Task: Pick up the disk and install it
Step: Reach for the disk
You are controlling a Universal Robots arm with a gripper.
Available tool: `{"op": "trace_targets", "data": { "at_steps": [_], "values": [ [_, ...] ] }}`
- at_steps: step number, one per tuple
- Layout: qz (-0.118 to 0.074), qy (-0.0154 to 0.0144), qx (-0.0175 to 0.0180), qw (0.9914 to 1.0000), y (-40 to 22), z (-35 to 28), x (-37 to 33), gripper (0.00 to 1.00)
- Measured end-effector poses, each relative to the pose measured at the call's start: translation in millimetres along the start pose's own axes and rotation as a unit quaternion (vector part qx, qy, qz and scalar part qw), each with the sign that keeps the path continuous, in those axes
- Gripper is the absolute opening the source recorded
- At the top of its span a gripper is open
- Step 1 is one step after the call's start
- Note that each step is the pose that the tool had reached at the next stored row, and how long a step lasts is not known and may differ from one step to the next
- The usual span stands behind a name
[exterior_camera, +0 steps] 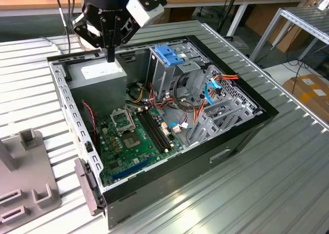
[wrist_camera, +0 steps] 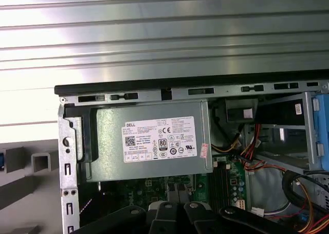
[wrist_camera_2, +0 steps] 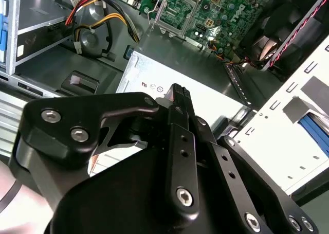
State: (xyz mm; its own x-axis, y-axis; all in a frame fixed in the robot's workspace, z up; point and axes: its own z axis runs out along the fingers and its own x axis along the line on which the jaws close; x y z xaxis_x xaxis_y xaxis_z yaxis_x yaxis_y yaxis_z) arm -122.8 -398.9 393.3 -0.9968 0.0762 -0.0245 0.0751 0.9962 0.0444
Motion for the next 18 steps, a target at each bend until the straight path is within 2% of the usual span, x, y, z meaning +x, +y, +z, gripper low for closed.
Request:
{"op": "trace_targets", "data": {
  "at_steps": [6, 13, 18],
  "values": [
    [0.0, 0.0, 0.0, 1.0, -0.4, -0.2, 5.5, 0.11],
    [0.0, 0.0, 0.0, 1.0, -1.2, -0.5, 15.7, 0.11],
    [0.0, 0.0, 0.0, 1.0, -1.3, -0.5, 16.9, 0.11]
  ]
}}
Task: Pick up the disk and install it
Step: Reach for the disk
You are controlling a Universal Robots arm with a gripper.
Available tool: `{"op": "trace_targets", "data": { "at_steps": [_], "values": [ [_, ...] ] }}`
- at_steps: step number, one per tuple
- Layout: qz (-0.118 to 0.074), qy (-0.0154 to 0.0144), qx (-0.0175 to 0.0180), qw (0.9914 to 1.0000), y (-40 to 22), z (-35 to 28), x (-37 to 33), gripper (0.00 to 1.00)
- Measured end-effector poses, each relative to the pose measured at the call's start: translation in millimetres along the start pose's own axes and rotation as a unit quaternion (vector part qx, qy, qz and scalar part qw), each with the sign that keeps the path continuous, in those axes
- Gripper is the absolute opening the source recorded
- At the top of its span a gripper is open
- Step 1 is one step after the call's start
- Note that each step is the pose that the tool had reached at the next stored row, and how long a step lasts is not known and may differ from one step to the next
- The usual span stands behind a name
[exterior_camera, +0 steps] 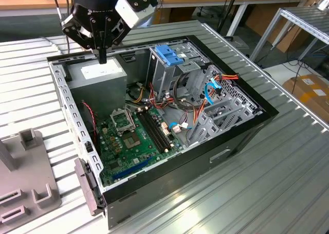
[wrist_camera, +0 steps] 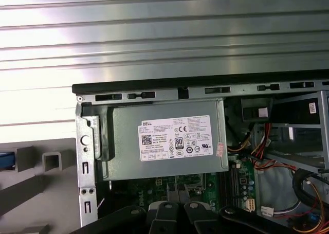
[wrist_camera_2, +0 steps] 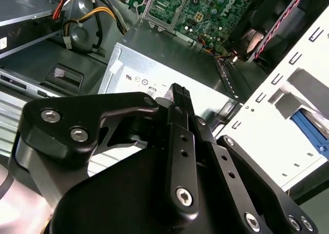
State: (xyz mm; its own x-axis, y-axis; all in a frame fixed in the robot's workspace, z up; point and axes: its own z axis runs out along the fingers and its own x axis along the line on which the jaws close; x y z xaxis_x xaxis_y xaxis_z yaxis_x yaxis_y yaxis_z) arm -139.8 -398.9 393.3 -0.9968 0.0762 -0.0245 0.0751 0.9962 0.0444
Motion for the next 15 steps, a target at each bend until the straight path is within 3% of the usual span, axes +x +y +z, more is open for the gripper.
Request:
{"op": "trace_targets", "data": {
  "at_steps": [15],
  "values": [
    [0.0, 0.0, 0.0, 1.0, -1.0, -0.4, 12.6, 0.11]
  ]
}}
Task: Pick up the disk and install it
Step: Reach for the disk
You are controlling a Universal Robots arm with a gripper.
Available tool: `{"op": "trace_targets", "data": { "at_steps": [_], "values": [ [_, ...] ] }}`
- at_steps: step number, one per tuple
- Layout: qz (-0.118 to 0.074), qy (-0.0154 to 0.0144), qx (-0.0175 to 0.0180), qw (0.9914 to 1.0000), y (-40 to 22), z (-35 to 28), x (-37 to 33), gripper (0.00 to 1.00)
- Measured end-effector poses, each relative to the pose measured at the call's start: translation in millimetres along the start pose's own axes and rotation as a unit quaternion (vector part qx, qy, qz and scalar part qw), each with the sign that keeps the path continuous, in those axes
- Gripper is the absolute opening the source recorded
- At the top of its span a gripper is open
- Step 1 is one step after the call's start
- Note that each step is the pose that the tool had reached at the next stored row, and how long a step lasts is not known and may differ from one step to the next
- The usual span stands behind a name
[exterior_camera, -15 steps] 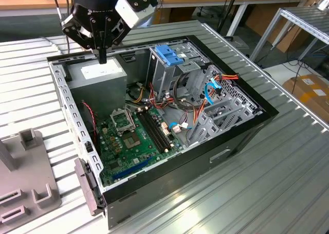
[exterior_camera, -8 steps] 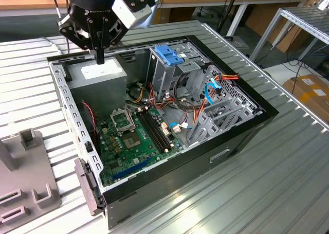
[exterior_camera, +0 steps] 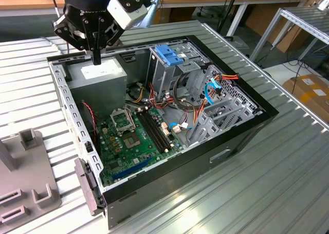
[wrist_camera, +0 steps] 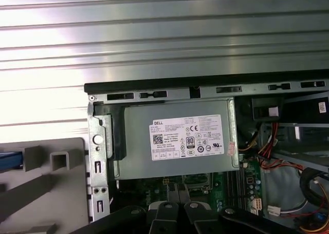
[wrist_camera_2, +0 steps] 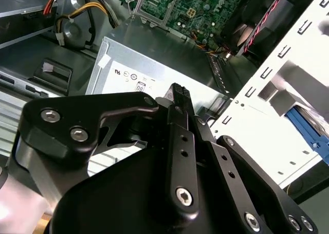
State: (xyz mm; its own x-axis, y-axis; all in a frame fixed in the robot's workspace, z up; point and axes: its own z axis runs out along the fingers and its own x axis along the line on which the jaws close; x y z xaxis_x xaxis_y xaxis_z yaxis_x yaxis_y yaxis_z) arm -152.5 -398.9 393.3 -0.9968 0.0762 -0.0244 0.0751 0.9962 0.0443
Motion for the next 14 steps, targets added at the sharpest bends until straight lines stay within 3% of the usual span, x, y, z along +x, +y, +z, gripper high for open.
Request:
{"op": "trace_targets", "data": {
  "at_steps": [14],
  "values": [
    [0.0, 0.0, 0.0, 1.0, -0.2, -0.1, 2.9, 0.11]
  ]
}}
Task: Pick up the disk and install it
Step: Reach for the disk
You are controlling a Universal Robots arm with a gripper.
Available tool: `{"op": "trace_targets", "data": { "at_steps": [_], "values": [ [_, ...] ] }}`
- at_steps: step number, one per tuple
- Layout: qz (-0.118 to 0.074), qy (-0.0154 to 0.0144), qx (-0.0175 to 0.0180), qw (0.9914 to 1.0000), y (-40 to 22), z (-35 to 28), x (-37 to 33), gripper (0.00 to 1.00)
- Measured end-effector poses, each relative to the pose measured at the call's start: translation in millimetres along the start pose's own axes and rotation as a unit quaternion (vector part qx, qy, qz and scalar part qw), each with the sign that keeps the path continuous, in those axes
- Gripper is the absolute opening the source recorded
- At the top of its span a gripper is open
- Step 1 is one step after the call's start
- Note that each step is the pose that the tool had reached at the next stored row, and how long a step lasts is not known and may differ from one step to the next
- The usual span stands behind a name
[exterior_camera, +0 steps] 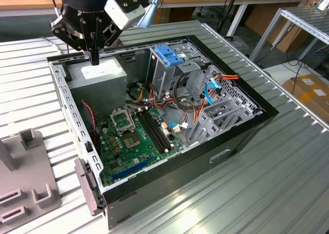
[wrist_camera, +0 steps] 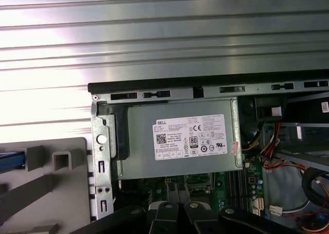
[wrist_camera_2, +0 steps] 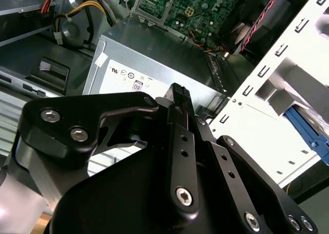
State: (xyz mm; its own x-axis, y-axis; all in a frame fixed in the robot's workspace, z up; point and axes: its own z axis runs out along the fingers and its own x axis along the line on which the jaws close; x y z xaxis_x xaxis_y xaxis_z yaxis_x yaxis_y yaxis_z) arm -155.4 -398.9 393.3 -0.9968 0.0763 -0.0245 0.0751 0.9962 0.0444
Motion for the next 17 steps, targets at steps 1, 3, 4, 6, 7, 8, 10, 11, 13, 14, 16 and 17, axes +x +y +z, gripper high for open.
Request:
{"op": "trace_targets", "data": {
  "at_steps": [1, 3, 4, 6, 7, 8, 10, 11, 13, 14, 16, 17],
  "values": [
    [0.0, 0.0, 0.0, 1.0, 0.0, 0.0, 0.0, 0.11],
    [0.0, 0.0, 0.0, 1.0, 0.0, 0.0, 0.0, 0.11],
    [0.0, 0.0, 0.0, 1.0, 0.0, 0.0, 0.0, 0.11],
    [0.0, 0.0, 0.0, 1.0, 0.0, 0.0, 0.1, 0.11],
    [0.0, 0.0, 0.0, 1.0, 0.0, 0.0, 0.1, 0.11],
    [0.0, 0.0, 0.0, 1.0, 0.0, 0.0, 0.2, 0.11],
    [0.0, 0.0, 0.0, 1.0, -0.2, -0.1, 2.0, 0.11],
    [0.0, 0.0, 0.0, 1.0, -0.2, -0.1, 2.9, 0.11],
    [0.0, 0.0, 0.0, 1.0, -0.5, -0.2, 5.9, 0.11],
    [0.0, 0.0, 0.0, 1.0, -0.6, -0.2, 7.3, 0.11],
    [0.0, 0.0, 0.0, 1.0, -0.9, -0.3, 12.5, 0.11],
    [0.0, 0.0, 0.0, 1.0, -1.1, -0.4, 14.5, 0.11]
  ]
}}
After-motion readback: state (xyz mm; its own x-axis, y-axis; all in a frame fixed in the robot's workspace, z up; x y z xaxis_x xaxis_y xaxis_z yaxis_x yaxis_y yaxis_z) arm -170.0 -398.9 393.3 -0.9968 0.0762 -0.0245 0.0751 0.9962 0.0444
